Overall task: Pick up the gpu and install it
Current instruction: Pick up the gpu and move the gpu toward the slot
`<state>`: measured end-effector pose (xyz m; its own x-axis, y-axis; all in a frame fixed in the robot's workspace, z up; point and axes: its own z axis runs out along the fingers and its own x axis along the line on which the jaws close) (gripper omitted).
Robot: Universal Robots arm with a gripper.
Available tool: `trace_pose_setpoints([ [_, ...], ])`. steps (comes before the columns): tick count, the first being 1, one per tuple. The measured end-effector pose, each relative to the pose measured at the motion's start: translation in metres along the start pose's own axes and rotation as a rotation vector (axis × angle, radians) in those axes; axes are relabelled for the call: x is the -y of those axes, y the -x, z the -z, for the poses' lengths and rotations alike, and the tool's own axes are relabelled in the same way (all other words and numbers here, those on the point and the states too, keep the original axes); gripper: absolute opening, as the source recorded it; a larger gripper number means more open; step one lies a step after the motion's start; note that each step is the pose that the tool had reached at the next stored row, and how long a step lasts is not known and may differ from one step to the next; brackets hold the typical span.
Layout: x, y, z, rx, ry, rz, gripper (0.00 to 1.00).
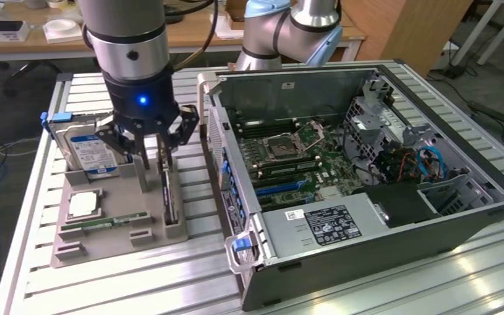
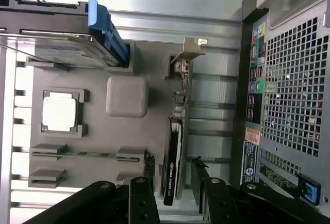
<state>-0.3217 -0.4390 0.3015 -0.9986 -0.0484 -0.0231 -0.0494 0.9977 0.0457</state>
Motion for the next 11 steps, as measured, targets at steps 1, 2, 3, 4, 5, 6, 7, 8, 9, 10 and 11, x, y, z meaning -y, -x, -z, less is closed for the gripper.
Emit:
trace_pose_setpoints([
  [1, 0.0004, 0.0000, -0.0006, 0.0000, 0.0002, 0.001, 0.42],
  [2, 0.0007, -0.0001, -0.0013, -0.0001, 0.0004, 0.001, 0.42],
  [3, 0.0011, -0.0001, -0.0019, -0.0001, 0.0006, 0.002, 0.42],
  [4, 0.0015, -0.0001, -0.0025, -0.0001, 0.0009, 0.003, 0.42],
  [5, 0.0018, -0.0001, -0.0032, -0.0001, 0.0011, 0.003, 0.42],
  [6, 0.0022, -0.0002, -0.0039, 0.0000, 0.0013, 0.003, 0.42],
  [7, 0.0025, -0.0002, -0.0047, 0.0000, 0.0016, 0.004, 0.42],
  [8, 0.0029, -0.0002, -0.0054, 0.0000, 0.0017, 0.004, 0.42],
  [9, 0.0032, -0.0002, -0.0062, -0.0001, 0.0019, 0.005, 0.42],
  [10, 0.0036, -0.0003, -0.0071, -0.0001, 0.0020, 0.005, 0.42],
  [11, 0.0039, -0.0003, -0.0080, -0.0001, 0.0021, 0.006, 0.42],
])
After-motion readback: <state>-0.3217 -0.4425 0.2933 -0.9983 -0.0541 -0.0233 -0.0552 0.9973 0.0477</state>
